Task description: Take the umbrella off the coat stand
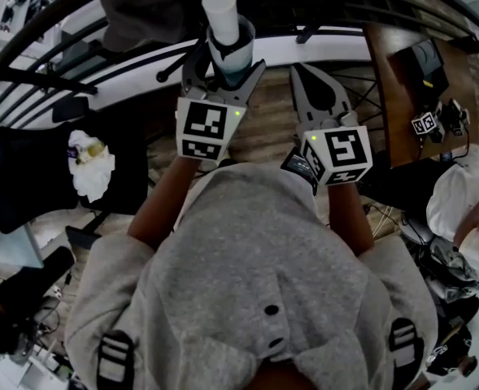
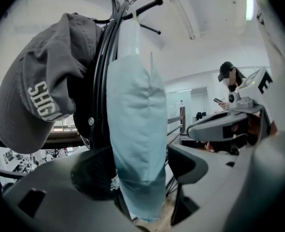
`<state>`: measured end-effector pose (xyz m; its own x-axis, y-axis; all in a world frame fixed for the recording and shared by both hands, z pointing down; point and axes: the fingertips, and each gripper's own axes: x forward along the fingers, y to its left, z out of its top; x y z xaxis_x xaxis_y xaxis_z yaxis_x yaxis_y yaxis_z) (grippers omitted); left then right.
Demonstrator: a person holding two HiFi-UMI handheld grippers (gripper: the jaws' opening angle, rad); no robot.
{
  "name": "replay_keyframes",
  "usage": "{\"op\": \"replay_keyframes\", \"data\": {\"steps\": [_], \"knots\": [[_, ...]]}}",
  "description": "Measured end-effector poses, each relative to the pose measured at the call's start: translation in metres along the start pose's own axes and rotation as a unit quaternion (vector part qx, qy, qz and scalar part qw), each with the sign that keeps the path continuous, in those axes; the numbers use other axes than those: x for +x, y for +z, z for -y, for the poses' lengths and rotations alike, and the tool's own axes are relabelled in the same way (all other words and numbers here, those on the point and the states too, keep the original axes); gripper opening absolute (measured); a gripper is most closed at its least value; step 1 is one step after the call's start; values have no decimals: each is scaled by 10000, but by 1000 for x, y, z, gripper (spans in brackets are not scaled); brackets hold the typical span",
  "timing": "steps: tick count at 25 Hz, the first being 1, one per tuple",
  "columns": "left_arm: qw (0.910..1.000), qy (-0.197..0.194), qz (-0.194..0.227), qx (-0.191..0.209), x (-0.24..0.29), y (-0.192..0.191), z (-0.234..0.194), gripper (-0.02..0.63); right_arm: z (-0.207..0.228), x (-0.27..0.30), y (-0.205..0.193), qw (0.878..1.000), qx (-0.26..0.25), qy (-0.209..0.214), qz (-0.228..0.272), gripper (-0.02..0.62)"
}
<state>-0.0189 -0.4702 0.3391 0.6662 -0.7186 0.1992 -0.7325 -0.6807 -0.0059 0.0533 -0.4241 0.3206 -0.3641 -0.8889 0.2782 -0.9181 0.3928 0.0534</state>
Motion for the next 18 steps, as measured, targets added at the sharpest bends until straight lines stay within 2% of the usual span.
{"op": "replay_keyframes", "data": {"steps": [5, 6, 10, 18], "knots": [[9999, 48, 99, 108, 6, 3, -3, 336, 4, 0, 0, 10000, -5, -78, -18, 9], [9999, 50, 121, 100, 7, 3, -3, 307, 4, -1, -1, 10000, 5, -95, -20, 9], [9998, 108, 133, 33, 9, 4, -9, 284, 7, 0, 0, 9998, 37, -169, -12, 9], [9998, 133, 122, 106, -7, 9, -1, 279, 1, -10, -1, 9999, 63, -88, 41, 9]]}}
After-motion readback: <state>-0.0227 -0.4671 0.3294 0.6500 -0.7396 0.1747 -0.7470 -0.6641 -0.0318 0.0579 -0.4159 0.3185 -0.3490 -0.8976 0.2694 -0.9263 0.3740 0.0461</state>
